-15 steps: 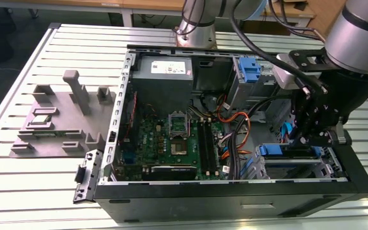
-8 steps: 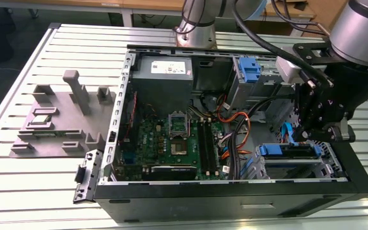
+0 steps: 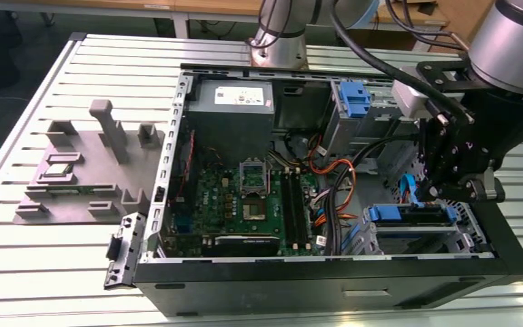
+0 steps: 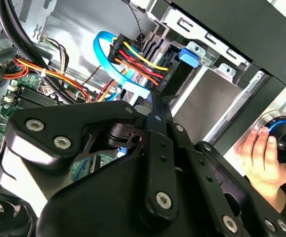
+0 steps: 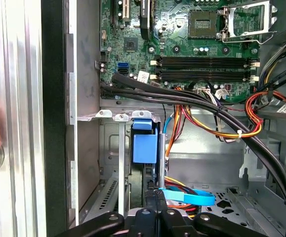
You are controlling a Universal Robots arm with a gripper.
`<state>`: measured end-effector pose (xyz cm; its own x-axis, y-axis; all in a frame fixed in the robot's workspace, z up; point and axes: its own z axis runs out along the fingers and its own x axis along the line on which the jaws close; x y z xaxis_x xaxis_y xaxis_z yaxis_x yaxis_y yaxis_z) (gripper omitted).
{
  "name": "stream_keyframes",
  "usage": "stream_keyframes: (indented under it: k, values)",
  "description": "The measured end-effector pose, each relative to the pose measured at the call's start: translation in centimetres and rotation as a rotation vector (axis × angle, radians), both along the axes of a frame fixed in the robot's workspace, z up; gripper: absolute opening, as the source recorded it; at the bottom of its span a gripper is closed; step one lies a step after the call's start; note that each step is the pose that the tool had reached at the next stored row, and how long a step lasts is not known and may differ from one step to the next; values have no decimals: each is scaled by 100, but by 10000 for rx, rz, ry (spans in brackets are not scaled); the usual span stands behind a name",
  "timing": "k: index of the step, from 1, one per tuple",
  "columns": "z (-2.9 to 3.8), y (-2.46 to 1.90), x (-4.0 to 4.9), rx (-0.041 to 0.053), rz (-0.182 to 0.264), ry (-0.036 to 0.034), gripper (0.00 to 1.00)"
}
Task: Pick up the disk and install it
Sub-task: 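Insert the second disk wire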
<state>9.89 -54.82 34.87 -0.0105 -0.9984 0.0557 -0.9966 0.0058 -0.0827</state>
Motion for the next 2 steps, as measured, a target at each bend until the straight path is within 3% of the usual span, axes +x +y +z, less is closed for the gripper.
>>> stream_keyframes:
  k: [2]
  values:
    - [0, 0, 0, 1, 0, 0, 10]
